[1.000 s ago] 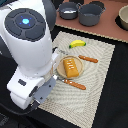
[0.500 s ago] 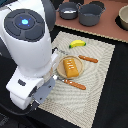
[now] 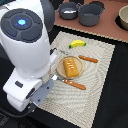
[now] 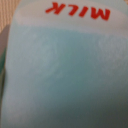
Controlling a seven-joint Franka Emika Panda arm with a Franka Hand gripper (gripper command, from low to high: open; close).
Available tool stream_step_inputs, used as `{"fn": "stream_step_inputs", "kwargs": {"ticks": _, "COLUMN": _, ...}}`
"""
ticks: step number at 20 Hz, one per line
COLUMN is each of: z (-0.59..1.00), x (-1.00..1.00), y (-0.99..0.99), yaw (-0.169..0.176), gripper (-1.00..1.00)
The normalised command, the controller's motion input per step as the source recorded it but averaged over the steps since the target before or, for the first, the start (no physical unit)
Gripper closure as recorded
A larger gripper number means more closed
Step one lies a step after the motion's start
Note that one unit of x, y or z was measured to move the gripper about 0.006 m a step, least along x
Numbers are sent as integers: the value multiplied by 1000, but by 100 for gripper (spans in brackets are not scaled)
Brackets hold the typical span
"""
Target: Interact with the objects in diverse but meaningful ways.
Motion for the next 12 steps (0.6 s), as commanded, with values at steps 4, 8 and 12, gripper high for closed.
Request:
{"fn": "stream_step_inputs", "kwargs": {"ticks": 4, "z": 239, "x": -531, "y": 266, "yaw": 0, "gripper": 100}}
{"fn": "stream_step_inputs", "kwargs": {"ticks": 8, "z": 349, "x": -349, "y": 682, "yaw": 0, "gripper": 100}}
{"fn": "stream_step_inputs", "kwargs": {"ticks": 12, "z": 190, "x": -239, "y": 996, "yaw": 0, "gripper": 100}}
